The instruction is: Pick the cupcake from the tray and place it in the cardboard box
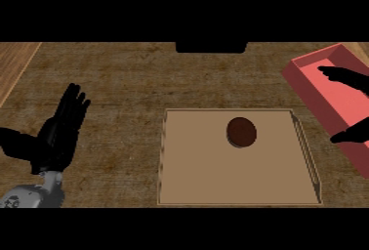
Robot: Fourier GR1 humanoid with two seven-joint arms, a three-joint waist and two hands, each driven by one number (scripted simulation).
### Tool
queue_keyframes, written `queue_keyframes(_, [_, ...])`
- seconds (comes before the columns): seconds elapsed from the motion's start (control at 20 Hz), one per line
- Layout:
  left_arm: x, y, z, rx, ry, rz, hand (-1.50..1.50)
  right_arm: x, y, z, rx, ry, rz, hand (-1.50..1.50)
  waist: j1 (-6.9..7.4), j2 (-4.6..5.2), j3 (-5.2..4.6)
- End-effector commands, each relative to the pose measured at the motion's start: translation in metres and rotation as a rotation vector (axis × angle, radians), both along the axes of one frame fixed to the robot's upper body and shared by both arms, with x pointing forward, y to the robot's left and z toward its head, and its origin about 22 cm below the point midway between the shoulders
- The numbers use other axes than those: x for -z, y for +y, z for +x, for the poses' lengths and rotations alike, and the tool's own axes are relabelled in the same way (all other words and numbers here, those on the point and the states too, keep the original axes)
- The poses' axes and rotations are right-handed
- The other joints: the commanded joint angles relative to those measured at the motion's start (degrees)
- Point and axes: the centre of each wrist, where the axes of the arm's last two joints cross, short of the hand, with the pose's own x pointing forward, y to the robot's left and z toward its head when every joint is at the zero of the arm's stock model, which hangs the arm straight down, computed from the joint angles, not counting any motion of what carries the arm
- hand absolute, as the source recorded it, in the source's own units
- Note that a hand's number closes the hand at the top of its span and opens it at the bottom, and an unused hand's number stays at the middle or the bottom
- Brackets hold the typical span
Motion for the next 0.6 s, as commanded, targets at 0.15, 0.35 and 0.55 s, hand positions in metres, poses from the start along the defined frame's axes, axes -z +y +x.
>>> queue_keyframes(0.15, [-0.01,-0.004,-0.008,0.002,-0.013,0.0,0.0,-0.02,0.07,0.012,-0.091,0.115,0.022,-1.5,0.03,0.01,0.1])
queue_keyframes(0.35, [0.002,0.0,-0.007,-0.009,0.005,0.007,0.0,-0.031,0.083,-0.007,-0.115,0.112,0.065,-1.5,-0.61,-0.01,0.1])
queue_keyframes(0.55, [-0.011,0.009,-0.002,-0.005,0.003,-0.009,0.0,-0.031,0.091,-0.006,-0.089,0.132,0.017,-1.5,-0.39,0.07,0.12])
